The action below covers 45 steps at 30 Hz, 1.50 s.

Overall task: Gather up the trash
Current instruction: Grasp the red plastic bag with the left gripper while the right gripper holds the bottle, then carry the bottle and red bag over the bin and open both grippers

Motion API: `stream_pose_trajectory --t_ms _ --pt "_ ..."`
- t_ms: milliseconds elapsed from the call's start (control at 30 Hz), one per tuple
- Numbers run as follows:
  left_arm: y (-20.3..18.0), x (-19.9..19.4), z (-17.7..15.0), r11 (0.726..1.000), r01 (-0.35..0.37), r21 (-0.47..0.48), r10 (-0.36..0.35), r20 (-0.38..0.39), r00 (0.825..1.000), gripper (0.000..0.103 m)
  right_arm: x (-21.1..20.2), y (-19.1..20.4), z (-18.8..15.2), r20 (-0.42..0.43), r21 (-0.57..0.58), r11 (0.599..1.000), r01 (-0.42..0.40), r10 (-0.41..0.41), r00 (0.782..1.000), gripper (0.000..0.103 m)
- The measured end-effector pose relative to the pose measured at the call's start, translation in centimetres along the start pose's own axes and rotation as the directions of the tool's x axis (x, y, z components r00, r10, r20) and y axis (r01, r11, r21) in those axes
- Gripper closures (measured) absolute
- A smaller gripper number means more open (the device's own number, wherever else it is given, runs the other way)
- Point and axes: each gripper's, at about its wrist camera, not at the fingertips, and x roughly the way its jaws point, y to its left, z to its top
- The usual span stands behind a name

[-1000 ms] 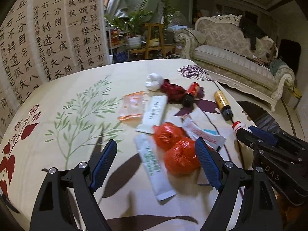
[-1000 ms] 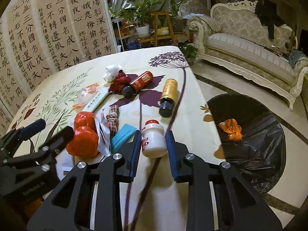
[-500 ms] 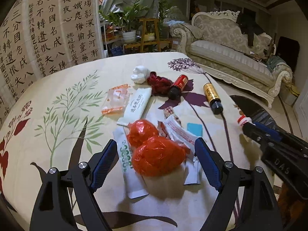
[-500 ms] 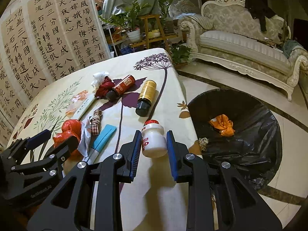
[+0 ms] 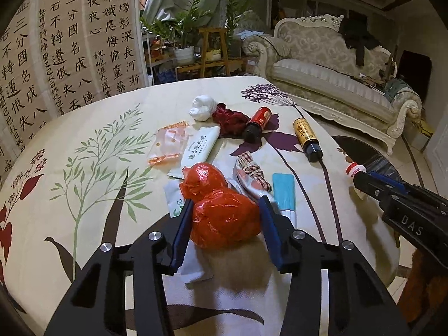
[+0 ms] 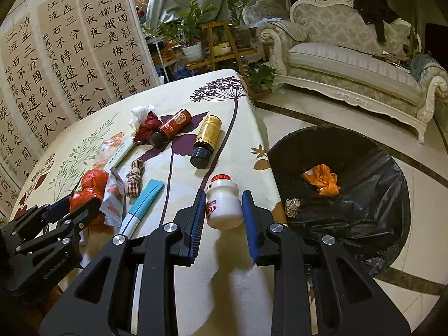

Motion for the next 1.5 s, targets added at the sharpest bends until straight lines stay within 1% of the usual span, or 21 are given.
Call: stream_pose_trajectory --t_ms 233,400,533,633,800,900,1033,1200,1367,1500 --pt "0.3 -1.0 0.4 1.000 0.006 0.006 -0.006 0.030 1.000 0.056 0.1 -0.1 0.0 -0.003 -0.001 1.000 0.003 -0.003 1.000 0.077" --pt "0.4 -2.0 0.8 1.000 -0.006 0.018 0.005 0.063 0.998 0.056 0.0 -0.1 0.0 0.000 -0.002 1.000 0.007 -0.007 1.000 0.077" --pt "-0.2 -2.6 1.2 0.999 -0.005 0.035 0.002 0.092 0.996 0.056 -0.3 -0.3 0.2 0.008 -0.002 1.000 0.017 -0.017 1.000 0.077" --pt "-1.0 -2.8 1.5 0.999 0.007 0.048 -0.013 0.107 0.994 0.057 -0.8 -0.7 0.3 0.023 -0.003 0.999 0.040 -0.040 0.999 0.077" --pt "-3.2 -2.7 2.5 0.996 0.052 0.079 -0.062 0.137 0.989 0.057 -1.7 -2.4 0.6 0.047 0.016 0.995 0.096 -0.096 0.994 0.077" --pt "-5.1 -2.4 3.1 0.990 0.080 0.112 -0.098 0.162 0.982 0.057 -2.2 -4.3 0.7 0.057 0.045 0.989 0.142 -0.145 0.988 0.077" --pt "-7.6 -1.4 3.9 0.980 0.121 0.156 -0.147 0.167 0.975 0.057 -2.7 -6.8 1.0 0.064 0.081 0.977 0.198 -0.203 0.977 0.077" --pt "-10.7 -0.2 4.6 0.964 0.155 0.214 -0.192 0.169 0.967 0.057 -3.0 -9.7 1.2 0.074 0.119 0.959 0.257 -0.267 0.961 0.077" --pt "-13.5 1.1 5.1 0.945 0.180 0.275 -0.227 0.153 0.962 0.057 -2.5 -11.7 1.6 0.070 0.143 0.947 0.286 -0.298 0.952 0.077" --pt "-15.5 2.3 5.4 0.932 0.191 0.309 -0.242 0.136 0.961 0.056 -2.1 -12.4 1.6 0.068 0.150 0.944 0.295 -0.308 0.949 0.077"
